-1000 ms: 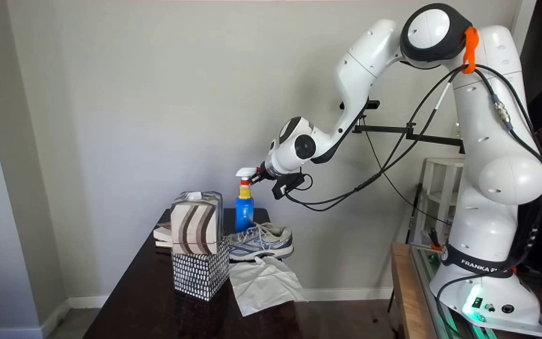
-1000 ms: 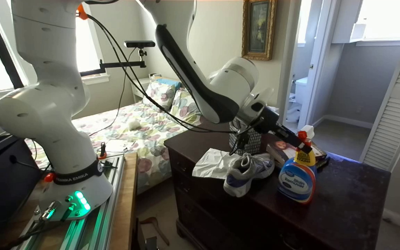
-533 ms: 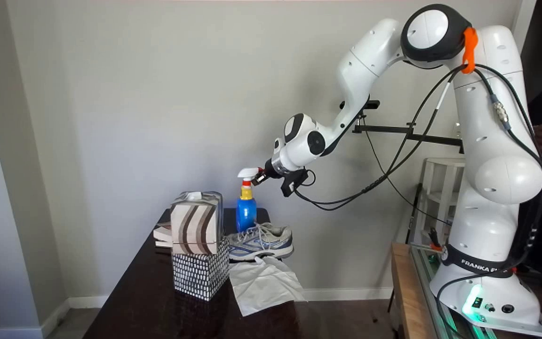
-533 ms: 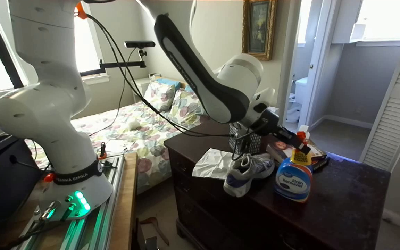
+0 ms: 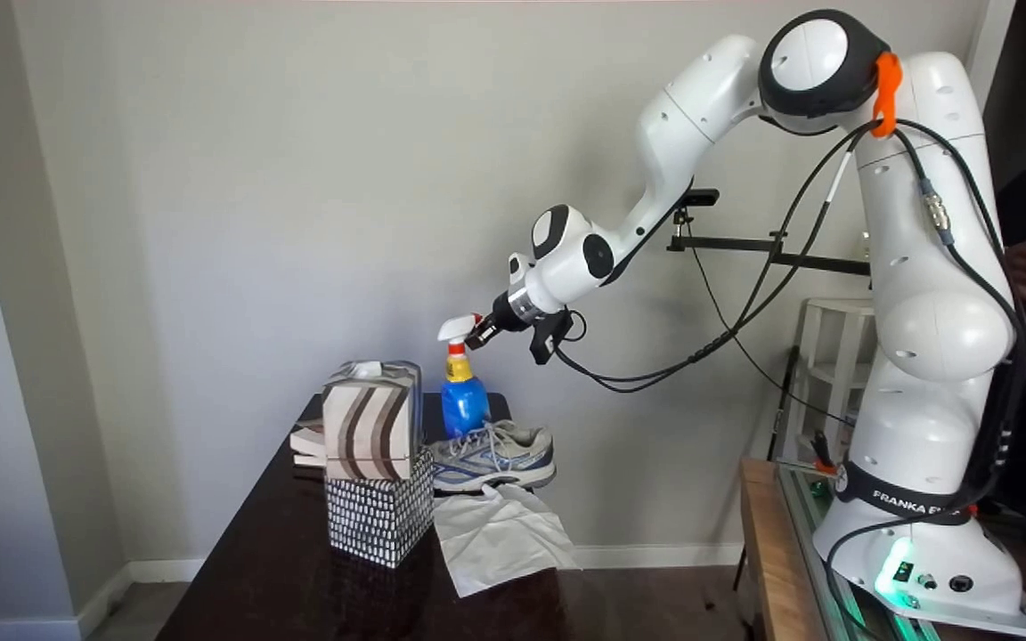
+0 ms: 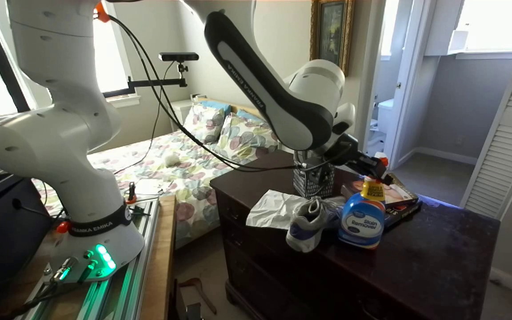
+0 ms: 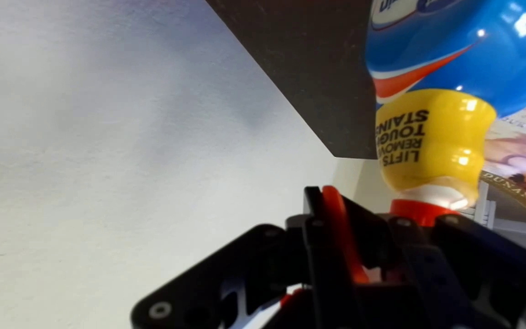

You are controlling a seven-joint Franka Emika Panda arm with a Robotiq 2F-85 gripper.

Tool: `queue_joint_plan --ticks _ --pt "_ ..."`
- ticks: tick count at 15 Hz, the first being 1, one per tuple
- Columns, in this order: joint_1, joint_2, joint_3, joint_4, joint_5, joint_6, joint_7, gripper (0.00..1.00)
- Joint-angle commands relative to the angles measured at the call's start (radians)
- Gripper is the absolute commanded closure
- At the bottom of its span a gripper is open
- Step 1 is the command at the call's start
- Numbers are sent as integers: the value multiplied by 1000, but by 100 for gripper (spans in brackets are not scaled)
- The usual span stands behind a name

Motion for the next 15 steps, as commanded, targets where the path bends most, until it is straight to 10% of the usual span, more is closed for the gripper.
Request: queue_joint_plan --ticks 1,9,10,15 --pt "-118 30 136 77 0 63 -94 98" --pt "-458 135 443 117 1 115 -358 98" --pt "-496 142 470 110 1 115 -377 69" --pt "-602 138 532 43 1 55 -276 41"
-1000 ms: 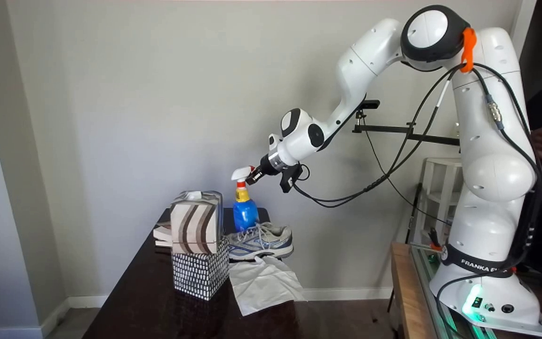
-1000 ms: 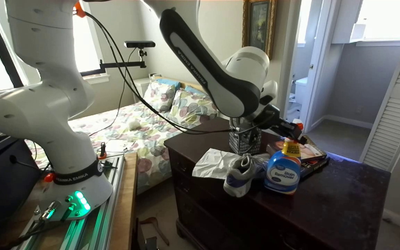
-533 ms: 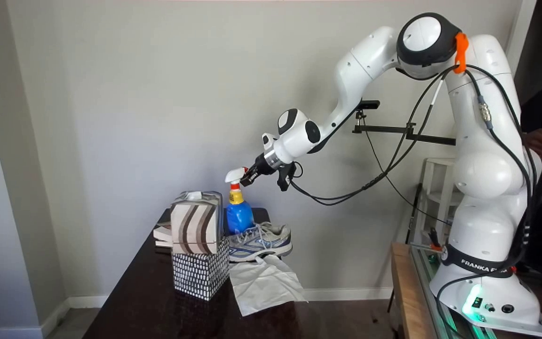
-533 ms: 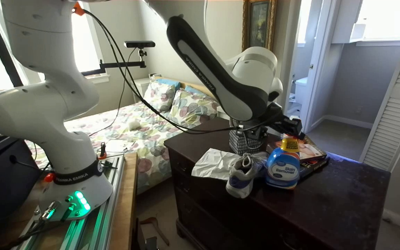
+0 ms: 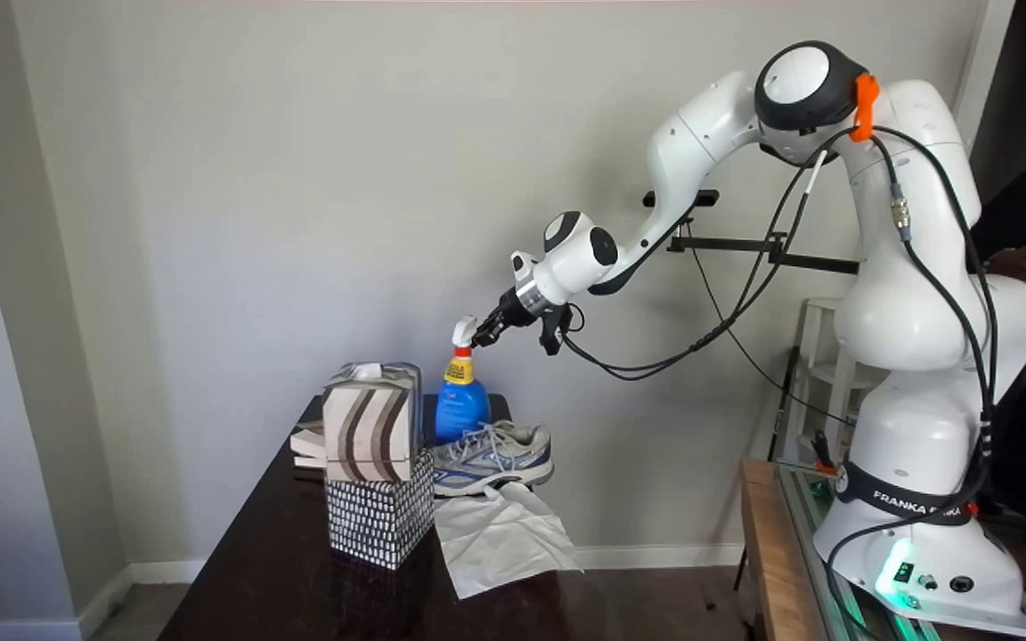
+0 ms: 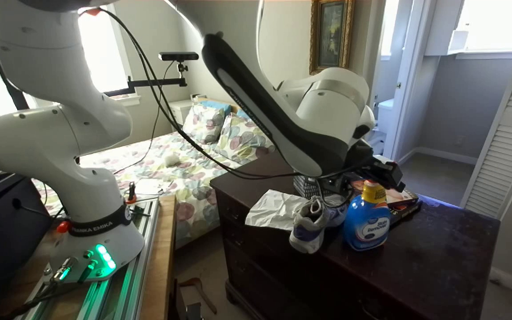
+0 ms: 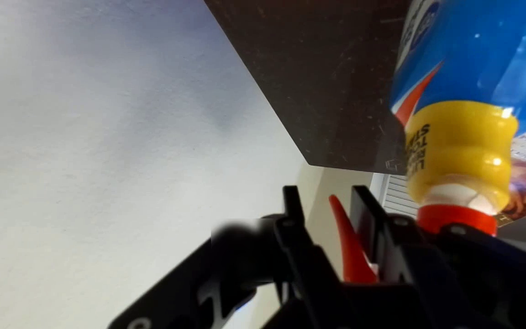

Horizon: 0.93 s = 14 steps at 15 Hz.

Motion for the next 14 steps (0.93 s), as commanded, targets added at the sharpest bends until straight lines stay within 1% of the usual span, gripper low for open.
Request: queue_joint_plan --ticks 1,2,4,6,8,12,14 --pt "-54 -15 41 -44 2 -43 89 35" --pt "-68 -25 61 -59 1 -72 114 27" --pt "-64 -41 57 -91 33 -102 147 12" --pt "-50 -58 45 -127 87 -135 167 0" --pt "-53 -64 57 -155 114 -163 203 0" --pt "-73 -55 116 -172 45 -234 334 0" --pt "-73 -56 130 -189 34 -257 369 0"
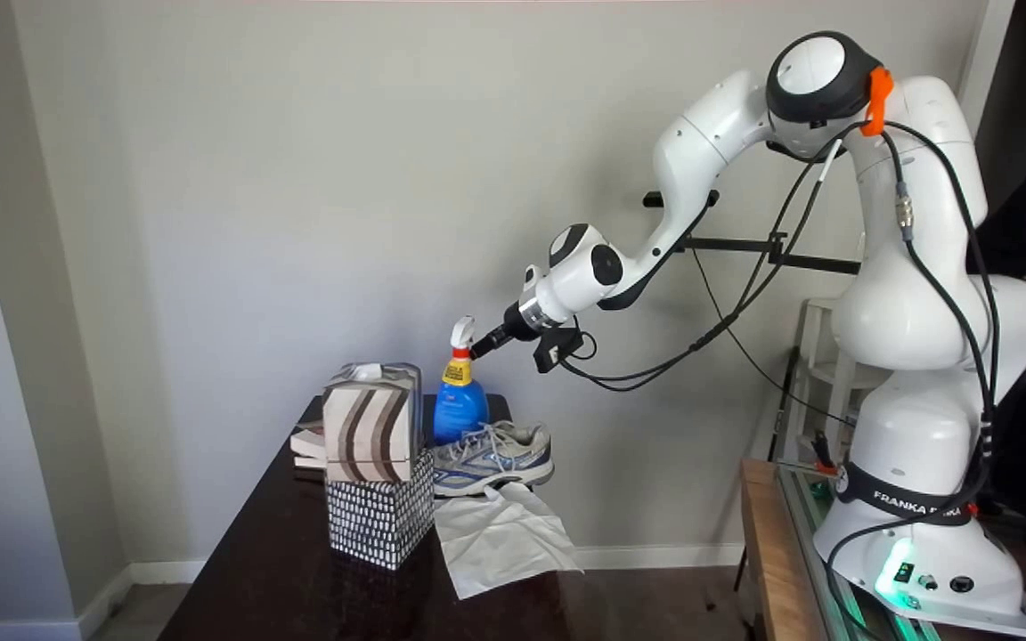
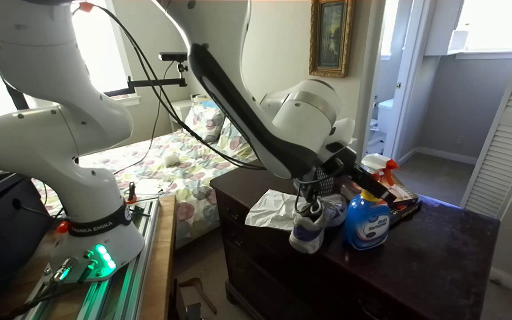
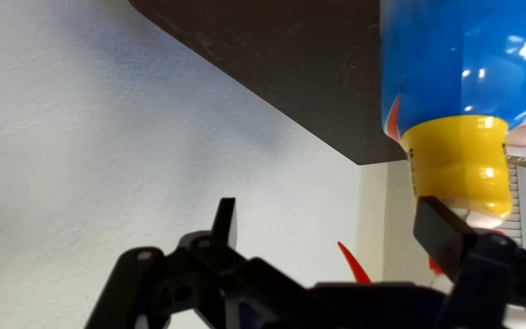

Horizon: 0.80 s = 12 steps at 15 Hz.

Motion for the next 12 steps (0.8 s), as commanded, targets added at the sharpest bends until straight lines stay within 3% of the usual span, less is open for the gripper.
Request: queue_joint_plan --ticks 1,3,4,7,8,12 --pt "-16 -28 43 -52 -35 -58 95 0" --pt "-15 -38 37 -68 -13 -66 88 0" --pt "77 -78 -65 -64 -15 -46 135 0" --pt "162 -125 -183 -88 24 -14 124 0" --pt "93 -116 -119 -105 41 -28 78 0" --pt "92 -124 -111 -112 -15 -28 136 0"
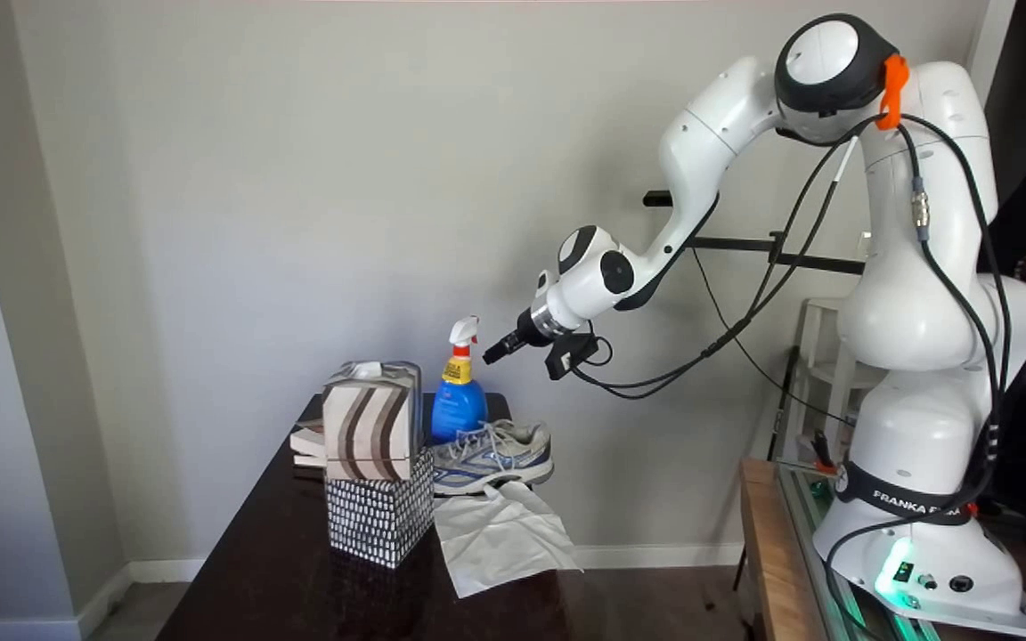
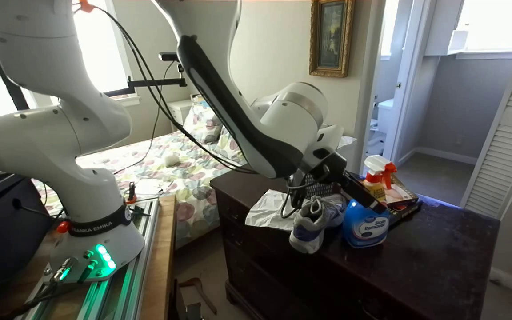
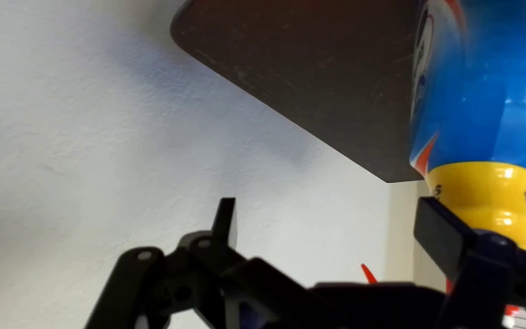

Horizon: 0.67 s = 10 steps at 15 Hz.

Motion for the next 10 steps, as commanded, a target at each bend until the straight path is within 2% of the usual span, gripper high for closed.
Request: queue_joint_plan --ticks 1,4,5,10 --pt "-16 -38 29 -30 -50 -5 66 0" --pt "-24 -24 58 -19 -122 -12 119 0" --pt "-37 -17 98 -5 -62 -15 56 0" --pt "-89 8 219 22 -65 -49 10 0"
